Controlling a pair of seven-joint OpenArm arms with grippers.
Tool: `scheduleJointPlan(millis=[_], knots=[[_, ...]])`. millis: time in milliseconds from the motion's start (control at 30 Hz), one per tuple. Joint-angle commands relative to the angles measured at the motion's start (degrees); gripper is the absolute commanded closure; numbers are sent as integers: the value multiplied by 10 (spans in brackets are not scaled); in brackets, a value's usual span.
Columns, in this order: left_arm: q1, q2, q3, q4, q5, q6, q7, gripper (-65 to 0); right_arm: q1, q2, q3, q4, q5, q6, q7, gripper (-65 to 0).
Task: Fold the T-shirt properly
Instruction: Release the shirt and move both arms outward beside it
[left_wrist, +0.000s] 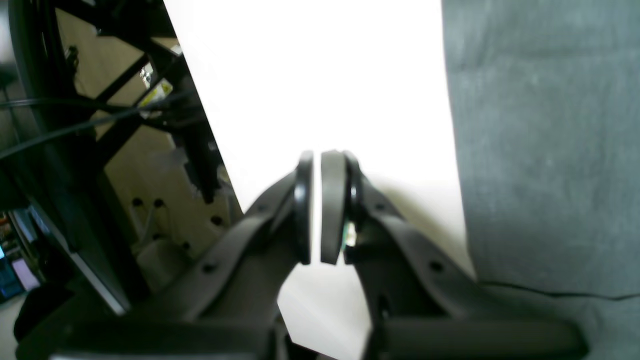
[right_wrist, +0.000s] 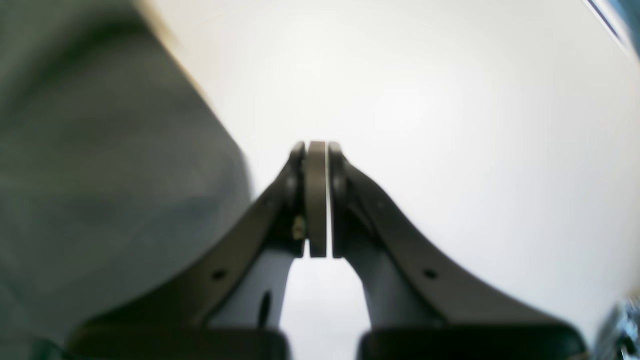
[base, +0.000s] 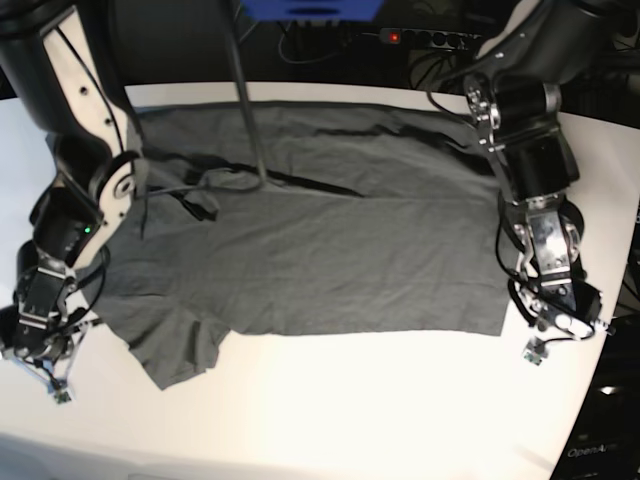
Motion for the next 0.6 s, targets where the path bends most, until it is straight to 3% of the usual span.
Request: scheduleJointPlan(millis=[0,233,567], knots=[[-19,-5,0,-13,15,3,12,-29,32,17,1,-16,8,-5,3,-3],[-57,-5,-15,-109,26,3,8,-28,115,62,1,-173,77,-5,-23,-7],[-100,25,-56,-111,25,3,-9,-31,76,46,0,-177,112,-5,-28,-7]])
